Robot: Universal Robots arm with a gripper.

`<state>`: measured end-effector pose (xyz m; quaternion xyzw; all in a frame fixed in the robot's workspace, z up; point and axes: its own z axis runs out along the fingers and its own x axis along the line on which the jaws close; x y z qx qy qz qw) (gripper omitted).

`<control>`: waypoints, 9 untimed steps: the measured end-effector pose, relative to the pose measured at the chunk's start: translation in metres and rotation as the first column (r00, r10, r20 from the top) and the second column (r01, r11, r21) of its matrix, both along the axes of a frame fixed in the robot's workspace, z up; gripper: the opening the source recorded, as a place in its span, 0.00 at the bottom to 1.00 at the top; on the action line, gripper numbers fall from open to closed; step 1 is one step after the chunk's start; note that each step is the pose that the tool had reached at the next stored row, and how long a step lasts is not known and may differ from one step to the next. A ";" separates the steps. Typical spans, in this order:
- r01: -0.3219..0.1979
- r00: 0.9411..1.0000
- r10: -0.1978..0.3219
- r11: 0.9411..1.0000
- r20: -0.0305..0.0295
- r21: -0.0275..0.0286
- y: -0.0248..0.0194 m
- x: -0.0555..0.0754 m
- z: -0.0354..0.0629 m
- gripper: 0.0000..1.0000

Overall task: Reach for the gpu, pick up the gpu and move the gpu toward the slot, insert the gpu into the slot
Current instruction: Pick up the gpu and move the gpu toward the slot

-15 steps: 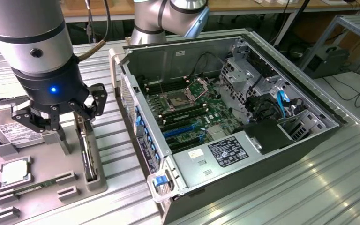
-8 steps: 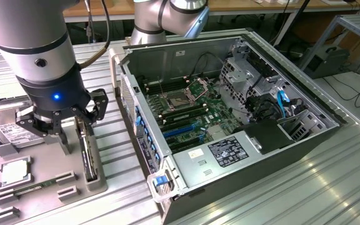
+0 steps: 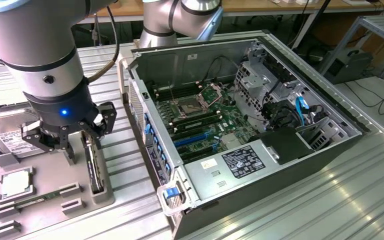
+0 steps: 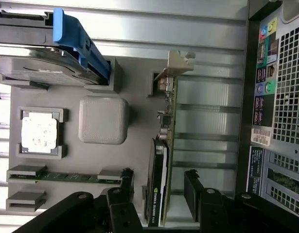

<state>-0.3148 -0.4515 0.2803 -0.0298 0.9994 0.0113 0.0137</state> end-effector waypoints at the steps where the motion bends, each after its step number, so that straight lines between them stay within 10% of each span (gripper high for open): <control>1: 0.000 1.000 0.000 1.000 0.000 0.000 -0.0001 0.000 -0.0017 0.54; 9: 0.000 1.000 0.000 1.000 0.000 0.000 -0.0002 0.000 -0.0192 0.54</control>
